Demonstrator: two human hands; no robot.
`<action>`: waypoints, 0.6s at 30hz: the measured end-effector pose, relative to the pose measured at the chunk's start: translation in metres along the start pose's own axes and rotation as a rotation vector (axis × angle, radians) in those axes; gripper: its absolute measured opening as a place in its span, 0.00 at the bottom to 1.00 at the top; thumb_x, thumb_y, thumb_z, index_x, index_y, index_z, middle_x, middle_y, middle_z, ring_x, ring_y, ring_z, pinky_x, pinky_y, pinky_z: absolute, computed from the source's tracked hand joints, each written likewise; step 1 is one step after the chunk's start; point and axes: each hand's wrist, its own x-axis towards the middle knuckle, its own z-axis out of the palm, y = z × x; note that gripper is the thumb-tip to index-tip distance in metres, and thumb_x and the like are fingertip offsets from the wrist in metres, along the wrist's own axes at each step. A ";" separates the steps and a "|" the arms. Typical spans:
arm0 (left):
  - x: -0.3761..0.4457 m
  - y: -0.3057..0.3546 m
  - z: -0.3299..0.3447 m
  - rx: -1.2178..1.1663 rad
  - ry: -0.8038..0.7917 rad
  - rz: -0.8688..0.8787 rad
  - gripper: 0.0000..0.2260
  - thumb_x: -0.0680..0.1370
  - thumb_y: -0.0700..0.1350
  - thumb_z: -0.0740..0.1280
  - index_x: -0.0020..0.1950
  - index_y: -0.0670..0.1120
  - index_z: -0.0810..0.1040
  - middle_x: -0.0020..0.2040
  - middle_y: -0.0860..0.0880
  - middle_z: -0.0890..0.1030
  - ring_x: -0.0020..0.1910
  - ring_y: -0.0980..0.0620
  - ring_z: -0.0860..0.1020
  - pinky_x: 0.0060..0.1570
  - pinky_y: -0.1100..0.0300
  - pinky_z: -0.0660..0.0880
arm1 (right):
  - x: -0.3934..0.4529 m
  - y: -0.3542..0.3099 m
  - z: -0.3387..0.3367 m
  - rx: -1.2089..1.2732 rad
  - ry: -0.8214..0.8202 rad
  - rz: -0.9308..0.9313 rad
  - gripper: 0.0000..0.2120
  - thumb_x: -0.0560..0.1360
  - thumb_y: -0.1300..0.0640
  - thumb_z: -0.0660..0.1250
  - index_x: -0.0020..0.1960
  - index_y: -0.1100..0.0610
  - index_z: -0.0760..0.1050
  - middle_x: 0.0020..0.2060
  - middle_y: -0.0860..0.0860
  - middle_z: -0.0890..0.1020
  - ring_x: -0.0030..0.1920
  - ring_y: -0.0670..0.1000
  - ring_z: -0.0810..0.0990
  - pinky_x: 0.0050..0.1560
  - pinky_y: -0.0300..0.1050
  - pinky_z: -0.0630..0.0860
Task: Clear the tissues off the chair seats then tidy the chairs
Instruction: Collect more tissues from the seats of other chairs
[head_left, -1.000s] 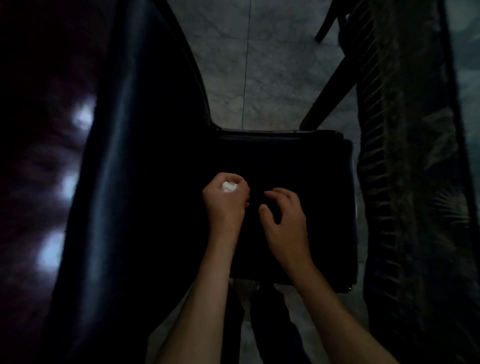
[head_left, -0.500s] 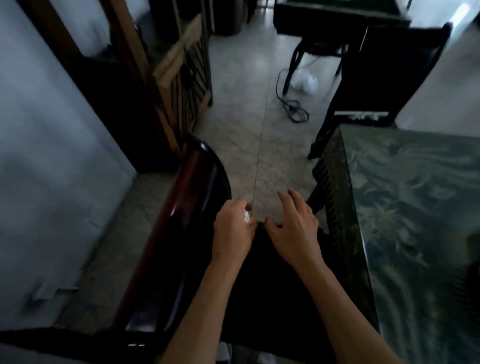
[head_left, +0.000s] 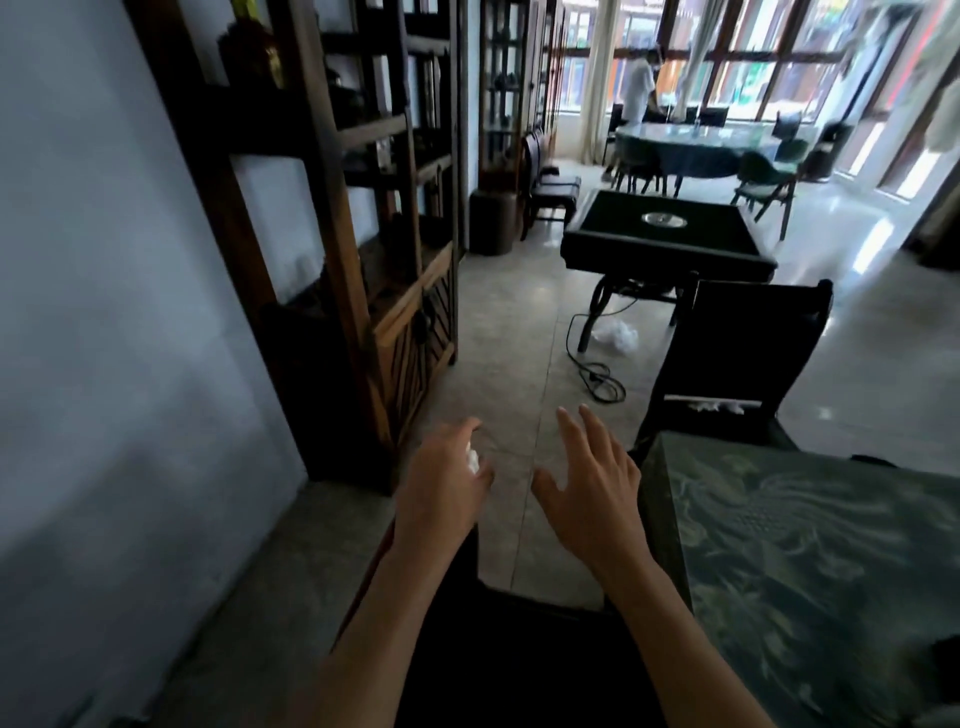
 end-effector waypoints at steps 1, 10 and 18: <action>0.004 0.000 -0.005 0.009 0.008 -0.002 0.20 0.75 0.43 0.70 0.66 0.47 0.76 0.56 0.46 0.78 0.54 0.47 0.77 0.52 0.55 0.75 | 0.003 -0.004 -0.003 -0.003 0.007 0.000 0.36 0.76 0.43 0.63 0.78 0.47 0.51 0.79 0.51 0.52 0.77 0.57 0.53 0.73 0.59 0.54; 0.029 -0.058 -0.046 -0.033 0.007 0.019 0.18 0.76 0.45 0.70 0.65 0.46 0.76 0.55 0.47 0.77 0.50 0.49 0.78 0.49 0.55 0.77 | 0.023 -0.063 0.024 0.001 0.038 0.054 0.36 0.76 0.44 0.64 0.78 0.47 0.52 0.79 0.51 0.53 0.77 0.56 0.53 0.72 0.57 0.56; 0.064 -0.136 -0.074 -0.061 -0.119 0.096 0.18 0.75 0.44 0.70 0.65 0.46 0.76 0.55 0.48 0.78 0.49 0.55 0.75 0.46 0.66 0.68 | 0.029 -0.133 0.076 0.053 0.068 0.200 0.34 0.77 0.42 0.62 0.78 0.46 0.52 0.79 0.50 0.52 0.77 0.55 0.52 0.73 0.57 0.54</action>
